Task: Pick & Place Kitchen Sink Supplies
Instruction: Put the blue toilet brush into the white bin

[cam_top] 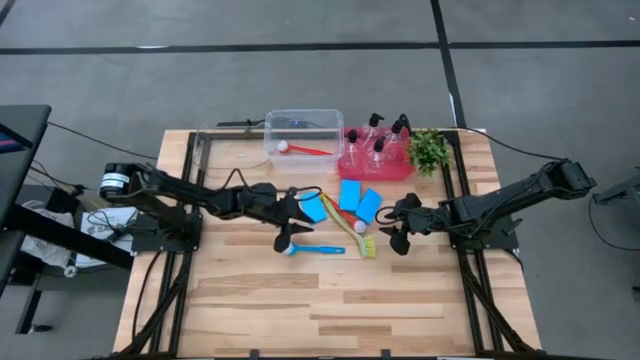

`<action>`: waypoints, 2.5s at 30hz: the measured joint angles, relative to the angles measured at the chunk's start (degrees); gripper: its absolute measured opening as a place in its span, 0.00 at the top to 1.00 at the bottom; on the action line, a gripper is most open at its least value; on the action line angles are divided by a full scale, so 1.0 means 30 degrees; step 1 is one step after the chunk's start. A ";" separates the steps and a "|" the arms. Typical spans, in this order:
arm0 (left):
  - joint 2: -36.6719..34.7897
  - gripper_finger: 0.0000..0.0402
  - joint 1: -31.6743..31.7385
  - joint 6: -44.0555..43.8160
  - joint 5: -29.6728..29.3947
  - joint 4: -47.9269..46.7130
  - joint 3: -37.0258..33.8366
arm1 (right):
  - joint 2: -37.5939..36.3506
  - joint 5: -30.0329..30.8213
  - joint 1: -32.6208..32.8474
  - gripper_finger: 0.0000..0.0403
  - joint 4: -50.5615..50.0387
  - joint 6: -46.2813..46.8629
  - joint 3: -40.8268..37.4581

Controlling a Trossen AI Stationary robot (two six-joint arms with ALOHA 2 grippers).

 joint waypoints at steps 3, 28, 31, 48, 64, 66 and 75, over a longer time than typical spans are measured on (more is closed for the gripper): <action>0.0469 0.72 -0.0140 -0.0256 -0.0003 -0.0011 0.0000 | 0.0007 0.0000 -0.0007 0.45 0.0031 0.0000 0.0000; 0.1697 0.68 -0.2136 -0.1842 -0.1667 -0.0621 0.0000 | 0.0000 -0.0175 0.0132 0.45 0.6791 -0.0732 0.0000; 0.1697 0.68 -0.2136 -0.1158 -0.0832 -0.1978 0.0000 | 0.0000 -0.0160 0.0367 0.45 0.6995 0.0479 0.0000; 0.1697 0.68 -0.2726 0.2350 -0.0092 -0.3714 -0.0707 | 0.0007 -0.0182 0.1253 0.45 0.7031 0.2247 0.0000; 0.1697 0.64 -0.2478 0.1604 -0.0991 -0.1840 -0.0707 | 0.0015 -0.0215 0.2304 0.45 0.6461 0.3074 0.0000; 0.1697 0.61 -0.2493 0.1254 -0.0997 -0.1847 -0.0707 | 0.0015 -0.0219 0.2446 0.45 0.6264 0.3053 0.0000; 0.1697 0.55 -0.2493 0.1100 -0.1426 -0.1889 -0.0707 | 0.0015 -0.0219 0.2543 0.45 0.5465 0.3016 0.0000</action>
